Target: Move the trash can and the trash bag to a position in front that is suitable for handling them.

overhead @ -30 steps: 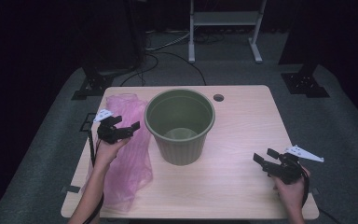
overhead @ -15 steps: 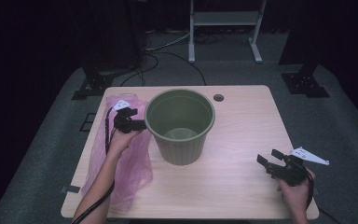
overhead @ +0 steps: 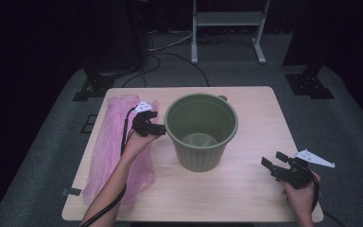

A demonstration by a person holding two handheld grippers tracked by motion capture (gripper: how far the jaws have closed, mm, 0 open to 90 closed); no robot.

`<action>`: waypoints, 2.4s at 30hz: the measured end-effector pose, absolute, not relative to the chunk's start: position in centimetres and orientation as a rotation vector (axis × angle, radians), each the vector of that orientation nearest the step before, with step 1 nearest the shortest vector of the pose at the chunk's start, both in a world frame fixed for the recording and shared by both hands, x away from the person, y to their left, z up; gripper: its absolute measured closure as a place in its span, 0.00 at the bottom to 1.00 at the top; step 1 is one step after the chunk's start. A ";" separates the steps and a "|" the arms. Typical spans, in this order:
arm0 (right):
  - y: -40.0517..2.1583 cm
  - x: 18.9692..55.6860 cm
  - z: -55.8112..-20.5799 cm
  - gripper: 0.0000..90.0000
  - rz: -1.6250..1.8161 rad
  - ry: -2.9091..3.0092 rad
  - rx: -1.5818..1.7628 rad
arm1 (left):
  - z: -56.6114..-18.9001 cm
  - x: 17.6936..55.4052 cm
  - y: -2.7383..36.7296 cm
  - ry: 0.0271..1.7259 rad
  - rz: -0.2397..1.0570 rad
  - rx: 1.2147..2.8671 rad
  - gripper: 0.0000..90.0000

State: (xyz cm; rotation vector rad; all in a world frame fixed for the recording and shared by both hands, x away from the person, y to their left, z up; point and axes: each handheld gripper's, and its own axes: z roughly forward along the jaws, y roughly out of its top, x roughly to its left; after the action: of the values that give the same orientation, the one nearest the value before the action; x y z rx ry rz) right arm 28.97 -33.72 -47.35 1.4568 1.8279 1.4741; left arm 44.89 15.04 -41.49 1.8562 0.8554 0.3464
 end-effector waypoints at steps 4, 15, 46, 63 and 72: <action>-34.0 28.9 -47.5 0.22 1.477 1.819 1.468 | -41.6 44.7 13.2 0.833 0.312 1.870 0.05; -34.3 28.8 -47.6 0.22 1.475 1.813 1.473 | -41.0 43.4 14.7 0.822 0.311 1.893 0.05; -32.8 28.8 -47.7 0.22 1.426 1.870 1.409 | -45.7 43.6 28.9 1.272 0.500 1.808 0.07; -33.0 28.3 -47.4 0.23 1.415 1.867 1.380 | -48.1 43.8 27.4 1.351 0.624 1.956 0.16; -32.7 28.1 -47.1 0.23 1.417 1.865 1.367 | -47.9 42.8 27.4 1.328 0.638 1.916 0.60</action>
State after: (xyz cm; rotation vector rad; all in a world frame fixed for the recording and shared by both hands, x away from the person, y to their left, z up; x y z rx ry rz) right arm 28.09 -32.73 -47.14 1.3666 1.8650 1.4170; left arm 42.77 27.42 -47.94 1.9159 1.3278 0.6385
